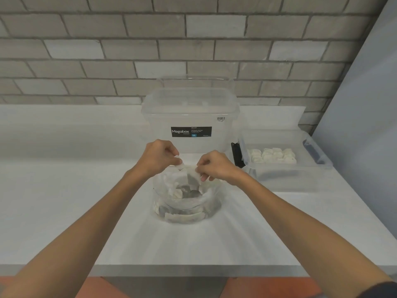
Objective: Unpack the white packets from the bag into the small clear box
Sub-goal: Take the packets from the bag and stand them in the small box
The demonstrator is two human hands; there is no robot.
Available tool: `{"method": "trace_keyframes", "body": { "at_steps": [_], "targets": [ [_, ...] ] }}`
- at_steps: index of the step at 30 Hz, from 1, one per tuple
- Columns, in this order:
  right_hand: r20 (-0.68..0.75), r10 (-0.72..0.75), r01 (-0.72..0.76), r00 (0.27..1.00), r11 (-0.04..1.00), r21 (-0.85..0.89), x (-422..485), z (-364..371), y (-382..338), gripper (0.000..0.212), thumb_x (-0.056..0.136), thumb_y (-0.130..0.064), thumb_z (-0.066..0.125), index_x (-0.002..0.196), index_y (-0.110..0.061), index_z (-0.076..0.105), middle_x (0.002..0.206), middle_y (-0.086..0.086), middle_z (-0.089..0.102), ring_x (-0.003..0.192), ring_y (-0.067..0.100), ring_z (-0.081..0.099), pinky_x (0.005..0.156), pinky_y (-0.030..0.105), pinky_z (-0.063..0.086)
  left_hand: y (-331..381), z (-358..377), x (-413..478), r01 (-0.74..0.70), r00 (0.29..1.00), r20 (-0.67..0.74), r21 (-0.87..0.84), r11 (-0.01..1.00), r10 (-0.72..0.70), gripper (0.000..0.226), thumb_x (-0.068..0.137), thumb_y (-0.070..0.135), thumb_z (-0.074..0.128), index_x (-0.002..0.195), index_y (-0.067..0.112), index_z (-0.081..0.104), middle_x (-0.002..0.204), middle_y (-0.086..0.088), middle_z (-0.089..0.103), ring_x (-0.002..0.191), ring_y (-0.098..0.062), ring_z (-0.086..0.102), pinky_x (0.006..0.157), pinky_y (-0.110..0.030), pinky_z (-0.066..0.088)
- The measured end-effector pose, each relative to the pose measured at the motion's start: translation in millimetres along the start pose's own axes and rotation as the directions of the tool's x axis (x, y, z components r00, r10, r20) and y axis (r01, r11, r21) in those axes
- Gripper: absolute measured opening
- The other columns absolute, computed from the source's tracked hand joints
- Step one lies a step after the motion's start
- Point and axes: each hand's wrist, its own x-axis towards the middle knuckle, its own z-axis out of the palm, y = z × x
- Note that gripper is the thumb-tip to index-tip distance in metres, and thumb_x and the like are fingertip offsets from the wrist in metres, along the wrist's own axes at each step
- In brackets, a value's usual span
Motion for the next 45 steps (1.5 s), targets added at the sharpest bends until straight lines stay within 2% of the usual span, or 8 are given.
{"method": "trace_keyframes", "body": {
  "at_steps": [5, 9, 14, 26, 30, 34, 39, 45],
  "targets": [
    [0.004, -0.043, 0.043, 0.999, 0.999, 0.003, 1.4, -30.3, 0.8, 0.010, 0.087, -0.011, 0.063, 0.078, -0.014, 0.063, 0.075, 0.012, 0.070, 0.060, 0.012, 0.066, 0.055, 0.021, 0.049, 17.5, 9.4, 5.6, -0.035, 0.999, -0.019, -0.023, 0.999, 0.034, 0.004, 0.079, 0.012, 0.073, 0.084, 0.012, 0.072, 0.079, -0.002, 0.072, 0.086, -0.017, 0.066, 0.058, -0.016, 0.043],
    [0.008, -0.070, 0.070, 0.998, 0.998, 0.006, 1.0, -51.8, 3.2, 0.008, 0.086, -0.009, 0.062, 0.079, -0.012, 0.064, 0.070, 0.011, 0.069, 0.059, 0.012, 0.064, 0.054, 0.020, 0.049, 30.4, 15.7, 7.2, -0.055, 0.998, -0.013, -0.062, 0.997, 0.055, 0.005, 0.085, 0.012, 0.067, 0.083, 0.015, 0.071, 0.084, -0.003, 0.070, 0.073, -0.021, 0.065, 0.068, -0.035, 0.058],
    [0.003, -0.100, 0.100, 0.995, 0.995, -0.011, 1.1, -73.3, 6.6, 0.008, 0.086, -0.008, 0.060, 0.090, -0.009, 0.068, 0.069, 0.010, 0.070, 0.059, 0.011, 0.062, 0.053, 0.018, 0.049, 47.1, 23.4, 9.9, -0.060, 0.998, 0.011, -0.073, 0.996, 0.061, 0.005, 0.090, 0.014, 0.063, 0.089, 0.015, 0.068, 0.080, -0.010, 0.070, 0.059, -0.016, 0.065, 0.063, -0.031, 0.058],
    [-0.069, -0.103, 0.112, 0.992, 0.985, 0.134, 7.6, -115.5, 13.8, 0.014, 0.081, -0.001, 0.062, 0.090, -0.009, 0.068, 0.074, 0.009, 0.070, 0.068, 0.016, 0.067, 0.060, 0.023, 0.052, 81.4, 15.7, 41.9, -0.131, 0.987, 0.090, -0.010, 0.991, 0.131, 0.022, 0.072, 0.004, 0.080, 0.088, 0.012, 0.067, 0.083, -0.006, 0.064, 0.067, -0.021, 0.063, 0.080, -0.041, 0.055],
    [-0.126, -0.125, 0.145, 0.984, 0.975, 0.168, 3.5, -142.6, 17.3, 0.013, 0.084, -0.006, 0.067, 0.096, -0.009, 0.071, 0.075, 0.008, 0.069, 0.066, 0.012, 0.067, 0.060, 0.022, 0.054, 105.3, 13.9, 51.5, -0.235, 0.970, 0.088, 0.084, 0.968, 0.227, 0.017, 0.072, 0.009, 0.081, 0.082, 0.015, 0.069, 0.077, -0.002, 0.068, 0.073, -0.016, 0.066, 0.075, -0.031, 0.056],
    [-0.218, -0.116, 0.154, 0.969, 0.973, 0.170, -1.4, -177.3, 30.4, 0.008, 0.086, -0.010, 0.069, 0.092, -0.009, 0.074, 0.078, 0.013, 0.071, 0.067, 0.014, 0.067, 0.059, 0.019, 0.053, 137.6, 19.7, 65.2, -0.381, 0.924, 0.096, 0.121, 0.917, 0.371, 0.007, 0.077, 0.017, 0.078, 0.081, 0.017, 0.073, 0.074, 0.005, 0.069, 0.072, -0.006, 0.063, 0.058, -0.003, 0.042],
    [-0.305, -0.048, 0.091, 0.951, 0.988, 0.126, -4.6, -213.3, 53.3, 0.006, 0.086, -0.007, 0.068, 0.084, -0.011, 0.071, 0.075, 0.012, 0.072, 0.063, 0.014, 0.069, 0.055, 0.019, 0.053, 178.7, 46.5, 80.1, -0.507, 0.854, 0.173, 0.074, 0.859, 0.490, 0.004, 0.083, 0.015, 0.073, 0.086, 0.015, 0.073, 0.068, 0.017, 0.063, 0.063, 0.007, 0.057, 0.062, -0.003, 0.041],
    [-0.365, 0.026, -0.015, 0.931, 0.999, 0.032, -5.0, -227.7, 90.5, 0.012, 0.088, -0.007, 0.062, 0.080, -0.014, 0.067, 0.071, 0.014, 0.072, 0.064, 0.020, 0.070, 0.054, 0.020, 0.052, 195.7, 115.1, 97.8, -0.553, 0.812, 0.358, 0.216, 0.804, 0.462, 0.012, 0.085, 0.012, 0.069, 0.097, 0.009, 0.073, 0.090, -0.001, 0.067, 0.086, -0.014, 0.063, 0.079, -0.022, 0.048]
  ]
}}
